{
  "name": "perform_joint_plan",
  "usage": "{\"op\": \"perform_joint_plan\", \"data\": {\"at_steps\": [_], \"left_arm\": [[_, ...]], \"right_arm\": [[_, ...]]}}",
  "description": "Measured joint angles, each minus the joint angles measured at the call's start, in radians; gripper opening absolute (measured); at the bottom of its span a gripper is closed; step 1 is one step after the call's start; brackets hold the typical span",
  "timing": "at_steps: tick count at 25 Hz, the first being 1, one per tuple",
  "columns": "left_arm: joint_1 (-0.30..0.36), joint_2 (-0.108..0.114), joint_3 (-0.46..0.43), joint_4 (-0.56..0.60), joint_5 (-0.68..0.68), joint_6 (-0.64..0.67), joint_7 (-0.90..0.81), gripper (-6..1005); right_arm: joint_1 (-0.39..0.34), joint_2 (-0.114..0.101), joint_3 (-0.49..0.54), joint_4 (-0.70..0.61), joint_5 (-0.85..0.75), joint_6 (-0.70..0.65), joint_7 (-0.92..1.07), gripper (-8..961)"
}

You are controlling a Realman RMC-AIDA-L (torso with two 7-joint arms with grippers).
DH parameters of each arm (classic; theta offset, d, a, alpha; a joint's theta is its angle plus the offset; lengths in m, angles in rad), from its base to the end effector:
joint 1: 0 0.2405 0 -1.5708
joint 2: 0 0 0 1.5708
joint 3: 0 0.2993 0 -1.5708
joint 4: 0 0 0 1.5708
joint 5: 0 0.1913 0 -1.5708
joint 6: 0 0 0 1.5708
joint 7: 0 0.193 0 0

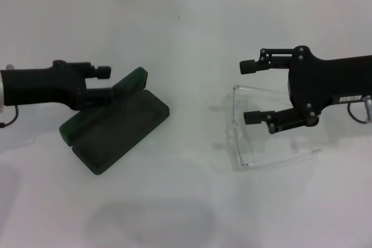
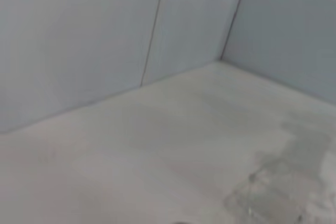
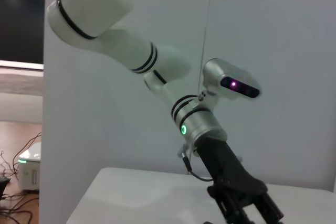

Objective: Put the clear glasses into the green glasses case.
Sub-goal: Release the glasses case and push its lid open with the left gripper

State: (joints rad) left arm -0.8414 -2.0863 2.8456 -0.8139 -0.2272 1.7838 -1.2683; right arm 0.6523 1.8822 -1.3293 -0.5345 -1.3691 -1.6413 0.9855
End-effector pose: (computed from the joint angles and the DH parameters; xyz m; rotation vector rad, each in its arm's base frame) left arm -0.2758 0.3769 -0.0271 -2.6760 -0.7239 -0.5024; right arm 0.1895 0.3527 -0.0382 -2.9169 -0.2453 0.9056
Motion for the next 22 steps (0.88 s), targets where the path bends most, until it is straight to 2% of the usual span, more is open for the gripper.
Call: {"op": "perform_joint_plan", "data": {"at_steps": [1, 8, 14, 20, 22], "left_arm": [[-0.003, -0.003, 0.000, -0.008, 0.009, -0.001, -0.004, 666], [-0.010, -0.004, 0.000, 0.019, 0.059, -0.083, -0.032, 669], [-0.012, -0.004, 0.000, 0.044, 0.076, -0.153, -0.054, 668], [-0.021, -0.005, 0.000, 0.054, 0.102, -0.169, -0.056, 642], [-0.024, -0.003, 0.000, 0.061, 0.106, -0.168, -0.054, 567]], "right_arm": [[-0.001, 0.001, 0.000, -0.004, -0.002, 0.000, 0.000, 809], [0.001, 0.012, 0.002, -0.027, -0.034, 0.000, 0.001, 809], [-0.004, 0.014, 0.003, -0.035, -0.039, 0.001, 0.001, 809], [-0.003, 0.013, 0.002, -0.038, -0.054, 0.002, 0.000, 809], [-0.004, 0.012, 0.002, -0.038, -0.064, 0.000, -0.003, 808]]}}
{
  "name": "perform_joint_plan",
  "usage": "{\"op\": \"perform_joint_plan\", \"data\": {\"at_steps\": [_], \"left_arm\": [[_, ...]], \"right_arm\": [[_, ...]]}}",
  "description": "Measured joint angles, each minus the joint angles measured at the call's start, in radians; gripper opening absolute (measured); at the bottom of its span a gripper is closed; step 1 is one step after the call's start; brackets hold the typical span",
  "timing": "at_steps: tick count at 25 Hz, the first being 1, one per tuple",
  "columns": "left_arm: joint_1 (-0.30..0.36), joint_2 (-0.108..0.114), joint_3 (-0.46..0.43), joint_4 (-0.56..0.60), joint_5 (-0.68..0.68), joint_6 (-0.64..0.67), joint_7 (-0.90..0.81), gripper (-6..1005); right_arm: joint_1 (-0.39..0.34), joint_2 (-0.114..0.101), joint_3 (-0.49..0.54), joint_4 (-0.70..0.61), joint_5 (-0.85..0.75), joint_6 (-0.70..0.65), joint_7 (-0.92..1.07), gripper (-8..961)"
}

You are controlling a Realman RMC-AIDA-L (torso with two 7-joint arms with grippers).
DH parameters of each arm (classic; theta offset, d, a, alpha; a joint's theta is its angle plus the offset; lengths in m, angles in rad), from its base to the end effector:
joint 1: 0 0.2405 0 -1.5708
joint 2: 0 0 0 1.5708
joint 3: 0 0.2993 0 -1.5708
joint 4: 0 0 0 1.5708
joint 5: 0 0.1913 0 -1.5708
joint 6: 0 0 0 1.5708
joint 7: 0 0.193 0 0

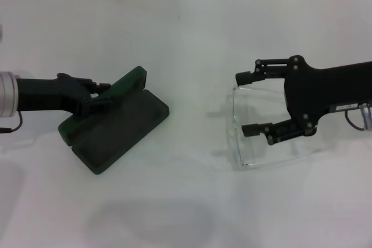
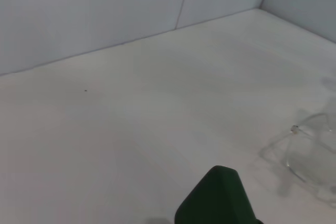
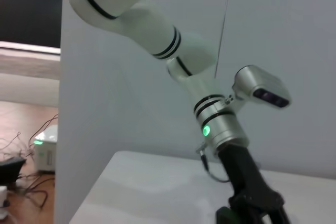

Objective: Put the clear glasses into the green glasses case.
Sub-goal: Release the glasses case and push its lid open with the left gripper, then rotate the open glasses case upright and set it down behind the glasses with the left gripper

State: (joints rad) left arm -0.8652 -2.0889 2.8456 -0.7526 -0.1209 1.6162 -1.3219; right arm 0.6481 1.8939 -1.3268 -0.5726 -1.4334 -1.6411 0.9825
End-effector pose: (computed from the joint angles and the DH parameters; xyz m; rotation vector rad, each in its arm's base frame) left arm -0.2947 0.3870 -0.0450 -2.6513 -0.8387 -0.3245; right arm 0.1916 0.3471 -0.0458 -2.9584 -0.3063 0.8452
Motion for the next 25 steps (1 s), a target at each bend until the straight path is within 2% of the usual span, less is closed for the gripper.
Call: {"op": "perform_joint_plan", "data": {"at_steps": [5, 9, 12, 17, 21, 25], "left_arm": [[-0.003, 0.004, 0.000, 0.006, -0.018, 0.000, -0.002, 384], [-0.015, 0.006, 0.000, 0.002, -0.048, -0.001, 0.016, 254], [-0.035, 0.008, 0.000, 0.010, -0.067, -0.008, 0.066, 238], [-0.108, 0.007, 0.001, 0.041, -0.039, -0.070, 0.099, 211], [-0.170, 0.004, 0.001, 0.071, -0.001, -0.117, 0.138, 195], [-0.226, 0.003, 0.002, 0.129, 0.022, -0.144, 0.249, 195]], "right_arm": [[-0.002, 0.002, 0.000, -0.014, -0.073, -0.015, -0.003, 808], [-0.008, 0.019, -0.001, -0.033, -0.135, -0.016, -0.005, 808], [-0.014, 0.035, -0.001, -0.034, -0.160, -0.016, -0.006, 808], [-0.034, 0.066, -0.005, -0.040, -0.166, -0.017, -0.037, 808], [-0.061, 0.075, -0.001, -0.046, -0.166, -0.034, -0.074, 808], [-0.080, 0.083, 0.000, -0.047, -0.166, -0.041, -0.100, 808]]}}
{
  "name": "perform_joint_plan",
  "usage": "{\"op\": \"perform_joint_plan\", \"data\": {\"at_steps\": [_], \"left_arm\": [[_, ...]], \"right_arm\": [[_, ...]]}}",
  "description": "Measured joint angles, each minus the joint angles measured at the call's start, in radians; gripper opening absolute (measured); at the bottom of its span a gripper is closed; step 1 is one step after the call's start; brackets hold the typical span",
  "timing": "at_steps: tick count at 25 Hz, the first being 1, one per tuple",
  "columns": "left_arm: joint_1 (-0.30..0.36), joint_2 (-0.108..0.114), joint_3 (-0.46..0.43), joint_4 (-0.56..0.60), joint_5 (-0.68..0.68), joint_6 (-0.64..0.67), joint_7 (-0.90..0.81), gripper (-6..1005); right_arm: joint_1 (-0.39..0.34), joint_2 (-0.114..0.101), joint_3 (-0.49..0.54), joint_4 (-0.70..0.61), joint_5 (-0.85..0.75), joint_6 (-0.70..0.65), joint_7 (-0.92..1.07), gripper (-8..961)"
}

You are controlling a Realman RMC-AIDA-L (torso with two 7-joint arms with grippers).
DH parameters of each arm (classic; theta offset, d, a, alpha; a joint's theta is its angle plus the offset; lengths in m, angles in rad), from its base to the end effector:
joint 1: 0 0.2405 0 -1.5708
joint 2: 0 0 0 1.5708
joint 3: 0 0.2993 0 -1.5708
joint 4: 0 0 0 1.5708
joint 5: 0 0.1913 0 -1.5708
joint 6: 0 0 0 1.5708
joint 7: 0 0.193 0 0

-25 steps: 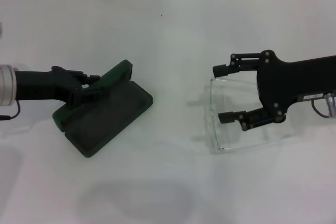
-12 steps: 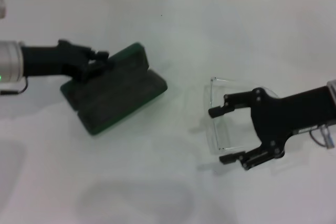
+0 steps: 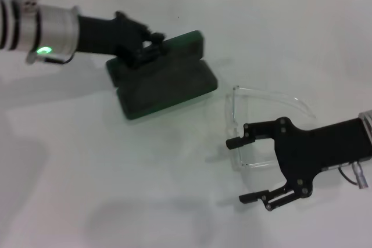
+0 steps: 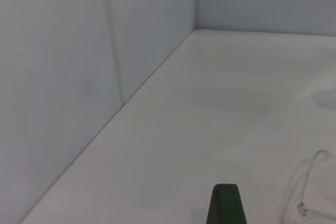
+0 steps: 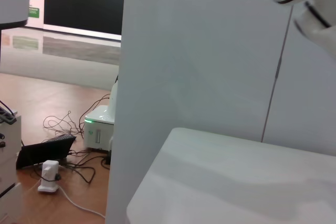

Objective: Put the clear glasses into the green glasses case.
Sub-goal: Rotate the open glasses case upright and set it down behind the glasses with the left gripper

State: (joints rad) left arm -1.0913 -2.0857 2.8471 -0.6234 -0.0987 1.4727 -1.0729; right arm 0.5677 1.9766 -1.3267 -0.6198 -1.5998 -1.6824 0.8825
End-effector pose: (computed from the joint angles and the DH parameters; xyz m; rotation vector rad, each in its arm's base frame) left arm -0.2033 0.4506 -0.0681 -2.7732 -0.2148 -0.2810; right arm 0.2131 0.2991 -0.0835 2.9654 0.4181 -0.7659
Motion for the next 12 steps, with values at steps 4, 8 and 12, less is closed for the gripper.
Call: {"op": "perform_joint_plan", "data": {"at_steps": [4, 8, 12], "left_arm": [[-0.028, -0.002, 0.000, 0.071, 0.009, -0.020, 0.118, 195], [-0.045, -0.003, 0.000, 0.119, 0.019, -0.066, 0.153, 195], [-0.056, -0.002, 0.000, 0.135, 0.045, -0.081, 0.173, 194]], "right_arm": [[-0.017, 0.006, 0.000, 0.000, 0.000, -0.001, -0.010, 807], [-0.029, 0.007, 0.000, -0.002, 0.001, -0.001, -0.010, 807], [-0.032, 0.007, 0.000, -0.002, 0.003, -0.001, -0.011, 807]]}}
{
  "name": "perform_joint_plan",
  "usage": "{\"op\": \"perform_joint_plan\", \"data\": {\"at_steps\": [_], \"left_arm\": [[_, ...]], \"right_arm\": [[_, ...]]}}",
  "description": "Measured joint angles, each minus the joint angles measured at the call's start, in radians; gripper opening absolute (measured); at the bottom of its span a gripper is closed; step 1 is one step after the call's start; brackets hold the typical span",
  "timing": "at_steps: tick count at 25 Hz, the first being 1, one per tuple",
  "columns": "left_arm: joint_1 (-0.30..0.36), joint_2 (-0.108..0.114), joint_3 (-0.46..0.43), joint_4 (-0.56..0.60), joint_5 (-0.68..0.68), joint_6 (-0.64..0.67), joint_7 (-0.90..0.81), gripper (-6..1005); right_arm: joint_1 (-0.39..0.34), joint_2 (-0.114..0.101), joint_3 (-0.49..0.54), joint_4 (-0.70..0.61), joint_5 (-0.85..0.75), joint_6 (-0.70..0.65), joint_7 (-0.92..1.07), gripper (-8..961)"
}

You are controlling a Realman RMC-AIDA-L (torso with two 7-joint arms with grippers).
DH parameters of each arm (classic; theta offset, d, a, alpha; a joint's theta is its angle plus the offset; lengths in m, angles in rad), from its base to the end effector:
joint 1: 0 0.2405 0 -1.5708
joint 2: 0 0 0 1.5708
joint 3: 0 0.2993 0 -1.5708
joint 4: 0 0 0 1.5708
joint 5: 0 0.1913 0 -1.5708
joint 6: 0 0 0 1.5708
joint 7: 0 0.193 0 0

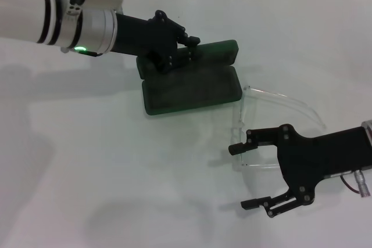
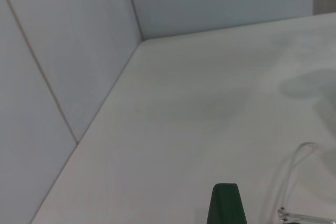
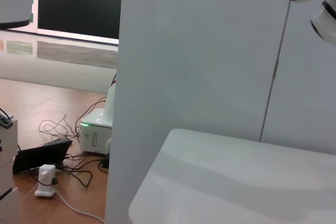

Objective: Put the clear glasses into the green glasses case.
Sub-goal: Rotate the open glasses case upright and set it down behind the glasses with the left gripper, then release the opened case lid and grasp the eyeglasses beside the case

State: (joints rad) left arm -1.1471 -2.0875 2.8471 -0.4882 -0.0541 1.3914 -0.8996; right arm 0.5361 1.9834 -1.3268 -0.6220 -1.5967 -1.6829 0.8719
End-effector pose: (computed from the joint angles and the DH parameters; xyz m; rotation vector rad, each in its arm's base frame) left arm -0.1734 0.4519 -0.0984 -2.8432 0.1075 -0.2511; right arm 0.2197 0.2915 -0.0854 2.9747 0.3901 -0.7830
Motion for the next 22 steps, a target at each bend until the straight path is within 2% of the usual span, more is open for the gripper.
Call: {"op": "perform_joint_plan", "data": {"at_steps": [11, 18, 21, 22], "left_arm": [[-0.003, -0.001, -0.002, 0.026, 0.020, -0.003, 0.030, 194], [0.006, -0.001, -0.002, 0.022, -0.019, 0.005, 0.002, 209], [0.027, 0.001, -0.003, 0.017, -0.084, 0.067, -0.002, 427], [0.046, 0.004, -0.003, 0.012, -0.136, 0.118, 0.001, 457]], "right_arm": [[-0.002, -0.004, 0.000, 0.003, 0.001, 0.006, -0.001, 807], [-0.002, -0.008, 0.026, 0.004, 0.000, 0.008, 0.005, 807], [-0.003, -0.011, 0.073, 0.001, -0.003, 0.008, 0.006, 806], [-0.003, -0.014, 0.093, -0.005, -0.003, 0.008, 0.006, 806]]}}
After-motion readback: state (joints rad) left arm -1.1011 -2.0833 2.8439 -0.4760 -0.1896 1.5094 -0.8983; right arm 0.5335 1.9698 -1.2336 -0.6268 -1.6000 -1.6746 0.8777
